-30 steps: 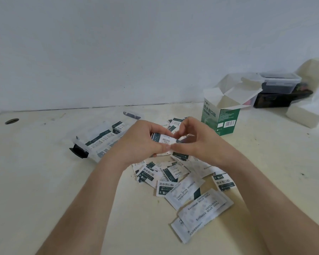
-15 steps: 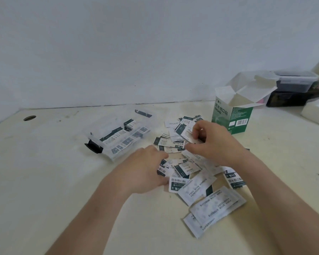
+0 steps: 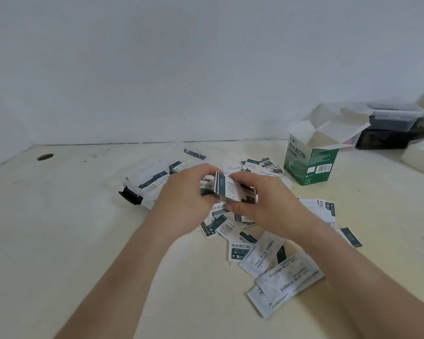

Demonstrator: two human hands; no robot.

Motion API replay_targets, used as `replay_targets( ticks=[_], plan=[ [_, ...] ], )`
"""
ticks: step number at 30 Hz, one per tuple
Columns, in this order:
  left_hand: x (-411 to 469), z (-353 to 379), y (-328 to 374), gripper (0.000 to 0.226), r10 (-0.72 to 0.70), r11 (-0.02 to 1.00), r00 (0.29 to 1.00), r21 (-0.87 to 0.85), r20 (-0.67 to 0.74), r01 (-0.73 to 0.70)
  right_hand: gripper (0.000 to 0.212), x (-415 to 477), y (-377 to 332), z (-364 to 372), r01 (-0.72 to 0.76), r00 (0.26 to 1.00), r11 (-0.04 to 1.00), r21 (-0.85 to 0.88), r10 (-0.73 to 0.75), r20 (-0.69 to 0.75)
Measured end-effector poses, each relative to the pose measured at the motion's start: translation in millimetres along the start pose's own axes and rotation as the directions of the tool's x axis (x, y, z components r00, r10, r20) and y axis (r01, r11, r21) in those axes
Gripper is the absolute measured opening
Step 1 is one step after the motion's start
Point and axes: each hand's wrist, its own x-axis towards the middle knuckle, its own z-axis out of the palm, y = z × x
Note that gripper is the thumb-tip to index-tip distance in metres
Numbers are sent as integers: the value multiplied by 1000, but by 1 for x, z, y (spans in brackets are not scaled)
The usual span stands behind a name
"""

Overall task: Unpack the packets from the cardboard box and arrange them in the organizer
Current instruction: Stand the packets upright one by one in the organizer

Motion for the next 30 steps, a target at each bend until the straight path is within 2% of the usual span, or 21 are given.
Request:
replay_targets(
  ticks=[2, 4, 7, 10, 13, 15, 17, 18, 20, 23, 26, 29, 30],
  plan=[
    [5, -1, 4, 38, -16, 997, 1000, -71, -7, 16, 44, 0, -3, 2, 17, 1000, 999, -33, -17, -16],
    [10, 0, 7, 42, -71, 982, 997, -174, -7, 69, 43, 1, -1, 3, 13, 1000, 1000, 27, -12, -22],
    [18, 5, 10, 38, -165, 917, 986, -370, -12, 149, 35, 2, 2, 2, -37, 999, 960, 277, 27, 38],
    [23, 12, 15, 22, -225, 826, 974, -524, 31, 207, 37, -1, 1, 1, -164, 984, 827, 537, 96, 152],
    [21, 13, 15, 33, -169, 787, 973, -573, 159, 230, 38, -2, -2, -2, -338, 938, 624, 704, 168, 302],
    [19, 13, 10, 60, -100, 844, 976, -504, 193, 186, 38, -3, -3, -4, -403, 914, 454, 795, 163, 371],
    [15, 13, 6, 96, 2, 938, 979, -339, 204, 69, 49, -3, -3, -6, -430, 903, 327, 842, 156, 401],
    [12, 15, 5, 111, 58, 964, 974, -265, 217, 2, 53, -3, -3, -6, -436, 900, 300, 848, 155, 408],
    [6, 23, 8, 125, 159, 982, 962, -137, 222, -130, 43, -2, -4, -7, -437, 899, 289, 851, 152, 410],
    [2, 36, 11, 115, 273, 962, 951, -13, 145, -274, 39, -1, -6, -6, -458, 889, 301, 836, 169, 426],
    [2, 43, 8, 98, 287, 958, 955, -12, 72, -287, 34, -2, -7, -5, -472, 881, 274, 838, 179, 438],
    [2, 43, 7, 94, 310, 950, 949, -43, 60, -308, 16, -4, -9, -7, -468, 883, 246, 849, 173, 437],
    [2, 42, 7, 93, 318, 947, 946, -62, 57, -315, 17, -3, -10, -8, -467, 883, 240, 851, 171, 436]
  ],
)
